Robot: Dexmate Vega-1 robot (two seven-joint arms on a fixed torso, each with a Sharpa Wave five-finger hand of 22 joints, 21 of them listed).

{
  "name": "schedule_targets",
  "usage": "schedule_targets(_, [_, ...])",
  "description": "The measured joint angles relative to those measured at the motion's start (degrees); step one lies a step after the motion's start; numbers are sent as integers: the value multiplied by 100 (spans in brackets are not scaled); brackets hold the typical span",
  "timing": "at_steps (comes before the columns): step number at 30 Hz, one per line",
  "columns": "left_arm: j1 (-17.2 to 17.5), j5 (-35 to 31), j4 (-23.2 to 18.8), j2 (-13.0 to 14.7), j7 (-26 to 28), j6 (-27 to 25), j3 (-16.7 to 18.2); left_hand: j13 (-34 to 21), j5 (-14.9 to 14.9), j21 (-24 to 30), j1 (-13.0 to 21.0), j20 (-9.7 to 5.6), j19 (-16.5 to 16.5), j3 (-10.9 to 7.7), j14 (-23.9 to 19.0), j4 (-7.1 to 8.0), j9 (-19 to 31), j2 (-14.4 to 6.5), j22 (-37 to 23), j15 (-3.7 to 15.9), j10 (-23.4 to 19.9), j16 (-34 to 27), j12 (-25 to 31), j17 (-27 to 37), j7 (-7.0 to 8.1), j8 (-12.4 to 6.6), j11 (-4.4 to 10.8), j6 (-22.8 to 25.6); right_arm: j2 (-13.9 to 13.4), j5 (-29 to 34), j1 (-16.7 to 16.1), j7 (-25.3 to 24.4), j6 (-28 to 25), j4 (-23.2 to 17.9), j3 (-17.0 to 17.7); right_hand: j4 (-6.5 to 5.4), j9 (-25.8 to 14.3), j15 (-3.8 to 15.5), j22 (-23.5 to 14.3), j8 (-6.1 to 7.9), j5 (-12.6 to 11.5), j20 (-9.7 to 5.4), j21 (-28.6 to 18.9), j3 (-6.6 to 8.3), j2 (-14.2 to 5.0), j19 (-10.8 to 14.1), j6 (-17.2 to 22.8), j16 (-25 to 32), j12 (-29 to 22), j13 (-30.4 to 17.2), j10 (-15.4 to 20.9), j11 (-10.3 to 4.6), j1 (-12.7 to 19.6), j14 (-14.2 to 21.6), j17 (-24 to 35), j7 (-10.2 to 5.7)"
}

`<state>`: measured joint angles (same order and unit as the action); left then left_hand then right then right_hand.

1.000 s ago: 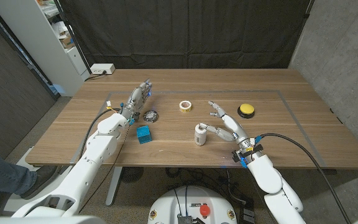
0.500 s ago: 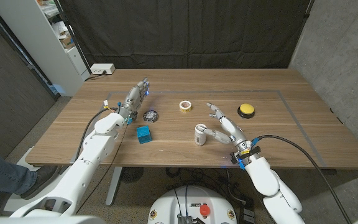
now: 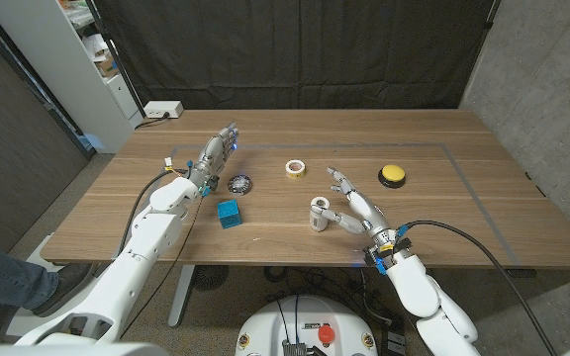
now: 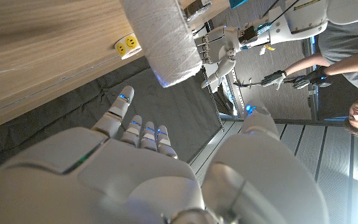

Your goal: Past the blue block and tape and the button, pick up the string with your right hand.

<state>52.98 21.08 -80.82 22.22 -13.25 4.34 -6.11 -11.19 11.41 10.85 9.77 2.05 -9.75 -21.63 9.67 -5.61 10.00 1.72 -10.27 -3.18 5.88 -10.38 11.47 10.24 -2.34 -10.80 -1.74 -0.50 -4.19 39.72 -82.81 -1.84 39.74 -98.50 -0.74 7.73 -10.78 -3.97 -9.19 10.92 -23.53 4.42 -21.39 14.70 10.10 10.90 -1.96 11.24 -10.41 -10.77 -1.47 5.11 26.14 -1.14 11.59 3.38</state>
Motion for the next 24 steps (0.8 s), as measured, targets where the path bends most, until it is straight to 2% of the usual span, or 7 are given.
schedule_targets(12, [69, -47, -205, 55, 57, -133, -7, -1, 0, 0, 0, 0, 0, 0, 0, 0, 0, 0, 1, 0, 0, 0, 0, 0, 1, 0, 0, 1, -37, 187, 76, -448, 128, 324, -123, 24, 0, -20, 0, 0, -65, 61, 38, -70, -31, 62, 6, 23, -46, 0, 1, 0, 30, 26, 0, -6])
schedule_targets(24, [108, -92, -354, 84, 103, -228, -40, -1, 0, 0, 0, 33, -33, -1, 0, 1, 0, 0, 1, 0, 0, 0, 0, 0, 31, 0, 0, 31, -104, 315, 132, -709, 160, 537, -229, 41, 0, 29, 0, 0, -106, 49, 44, -87, -54, 135, 23, 68, -46, 0, 23, -21, 53, 77, 0, -22])
